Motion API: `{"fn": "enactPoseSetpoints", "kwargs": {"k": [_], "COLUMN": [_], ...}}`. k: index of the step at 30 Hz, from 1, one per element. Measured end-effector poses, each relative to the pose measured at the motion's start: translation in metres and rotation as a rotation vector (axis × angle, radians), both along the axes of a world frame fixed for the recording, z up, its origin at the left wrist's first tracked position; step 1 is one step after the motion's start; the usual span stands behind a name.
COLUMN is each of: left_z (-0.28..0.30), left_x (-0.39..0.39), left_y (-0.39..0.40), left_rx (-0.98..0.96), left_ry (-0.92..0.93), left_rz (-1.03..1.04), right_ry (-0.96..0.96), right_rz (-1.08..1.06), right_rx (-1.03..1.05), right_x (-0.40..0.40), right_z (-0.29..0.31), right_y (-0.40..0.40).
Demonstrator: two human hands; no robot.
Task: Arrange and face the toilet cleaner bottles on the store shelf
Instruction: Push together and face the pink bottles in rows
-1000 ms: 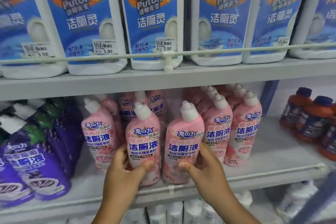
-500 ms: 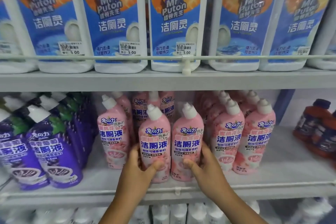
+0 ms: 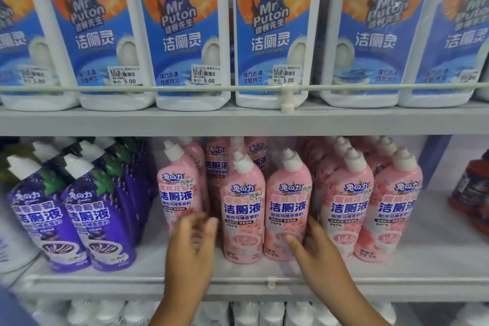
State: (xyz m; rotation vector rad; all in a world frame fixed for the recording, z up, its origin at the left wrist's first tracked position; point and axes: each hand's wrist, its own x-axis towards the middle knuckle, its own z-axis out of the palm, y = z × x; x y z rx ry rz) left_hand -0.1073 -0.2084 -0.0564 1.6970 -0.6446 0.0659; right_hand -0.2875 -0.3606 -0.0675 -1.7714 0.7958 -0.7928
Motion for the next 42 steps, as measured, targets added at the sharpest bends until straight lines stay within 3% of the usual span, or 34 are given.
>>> {"fn": "enactPoseSetpoints", "kwargs": {"k": [3,5,10,12,21,31,36,42], "left_z": [0.005,0.007,0.003,-0.002,-0.005,0.017,0.013,0.010], "left_x": [0.021,0.034,0.072,0.088,0.081,0.034,0.006,-0.011], "left_y": [0.015,0.015,0.004,0.009,0.031,0.034,0.021,-0.002], "left_rx": [-0.099,-0.060,-0.069,0.039,0.101,-0.211,-0.127,-0.041], "left_ry": [-0.085,-0.080,0.285,0.305,0.265,0.298,0.321,0.113], "left_rz": [0.218,0.299,-0.038,-0.104,-0.313,-0.380,-0.431,-0.358], "right_ry": [0.028,0.064,0.126,0.133,0.112,0.143,0.190,0.218], "right_rz": [-0.024,-0.036,-0.077,-0.090,-0.089,-0.094,-0.120,-0.138], "right_rx": [0.027,0.019,-0.006,-0.016,-0.034,-0.084,-0.100,-0.110], "right_x": [-0.007,-0.010,-0.010,-0.008,0.003,0.008,0.011,0.012], "right_z": [-0.009,-0.014,-0.013,-0.014,-0.010,-0.010,-0.005,-0.005], "right_y": [0.004,0.007,0.011,0.010,0.010,0.004,0.001,-0.001]}}
